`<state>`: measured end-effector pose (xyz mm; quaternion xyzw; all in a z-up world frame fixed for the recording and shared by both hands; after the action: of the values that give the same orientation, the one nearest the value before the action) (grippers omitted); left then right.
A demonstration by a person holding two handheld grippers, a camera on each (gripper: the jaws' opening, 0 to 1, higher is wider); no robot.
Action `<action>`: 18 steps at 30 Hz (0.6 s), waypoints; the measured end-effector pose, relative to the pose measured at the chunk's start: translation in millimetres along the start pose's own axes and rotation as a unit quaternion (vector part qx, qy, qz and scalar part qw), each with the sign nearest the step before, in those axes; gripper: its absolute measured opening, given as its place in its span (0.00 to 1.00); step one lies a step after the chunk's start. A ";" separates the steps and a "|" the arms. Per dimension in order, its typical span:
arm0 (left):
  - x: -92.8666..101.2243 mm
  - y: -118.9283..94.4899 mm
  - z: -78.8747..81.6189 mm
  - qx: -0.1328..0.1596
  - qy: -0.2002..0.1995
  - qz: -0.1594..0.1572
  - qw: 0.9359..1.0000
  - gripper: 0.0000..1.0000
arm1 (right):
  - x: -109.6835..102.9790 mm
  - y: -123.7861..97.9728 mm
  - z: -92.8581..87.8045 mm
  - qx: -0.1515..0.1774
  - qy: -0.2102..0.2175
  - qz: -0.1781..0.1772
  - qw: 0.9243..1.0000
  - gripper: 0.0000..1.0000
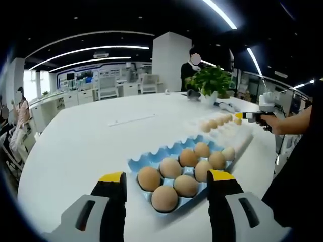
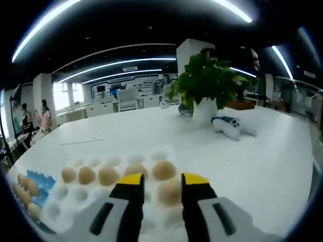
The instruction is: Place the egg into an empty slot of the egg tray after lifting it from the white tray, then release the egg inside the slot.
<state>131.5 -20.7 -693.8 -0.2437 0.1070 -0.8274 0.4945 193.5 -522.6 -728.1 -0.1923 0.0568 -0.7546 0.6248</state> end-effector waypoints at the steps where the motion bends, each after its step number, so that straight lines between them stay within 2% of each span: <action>1: -0.3 -0.4 0.3 0.001 -0.002 0.001 1.000 0.65 | 1.8 3.4 -3.0 -0.007 -0.006 0.000 1.000 0.28; 4: -1.6 -2.0 -0.3 0.001 -0.004 0.005 1.000 0.65 | -0.5 8.5 -7.5 -0.017 -0.001 0.008 1.000 0.28; 8: -1.5 -3.4 -1.6 -0.001 -0.005 0.008 1.000 0.65 | -12.4 11.5 -10.7 -0.029 -0.025 0.029 0.999 0.28; 9: -1.5 -3.4 -1.9 -0.002 -0.006 0.008 1.000 0.65 | -14.7 13.6 -15.5 -0.045 -0.031 0.033 0.998 0.28; 10: -1.3 -3.4 -2.2 -0.002 -0.008 0.009 1.000 0.65 | -15.6 14.0 -16.4 -0.046 -0.034 0.035 0.998 0.28; 11: -1.1 -3.4 -2.2 -0.001 -0.008 0.009 1.000 0.65 | -13.5 14.9 -11.7 -0.018 -0.051 0.028 0.998 0.28; 13: -0.6 -3.4 -2.3 -0.001 -0.007 0.010 1.000 0.64 | -13.7 13.2 -13.1 -0.027 -0.028 0.030 0.999 0.28; 18: 1.1 -2.6 -3.2 -0.001 -0.010 0.009 1.000 0.64 | -15.1 11.1 -11.8 -0.019 -0.037 0.038 0.998 0.27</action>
<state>127.4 -20.6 -695.2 -0.2511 0.1052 -0.8204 0.5028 201.6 -512.2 -745.9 -0.2296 0.0549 -0.7212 0.6512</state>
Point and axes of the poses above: the point that each gripper's makers call its tool centre point, and the gripper's own axes: y roughly forward along the fingers, x roughly to its right, z roughly out of its top, the point moved 7 cm from there along -y, roughly backward along the fingers, and after that the axes turned 15 degrees about -y, right-handed, at the moved point
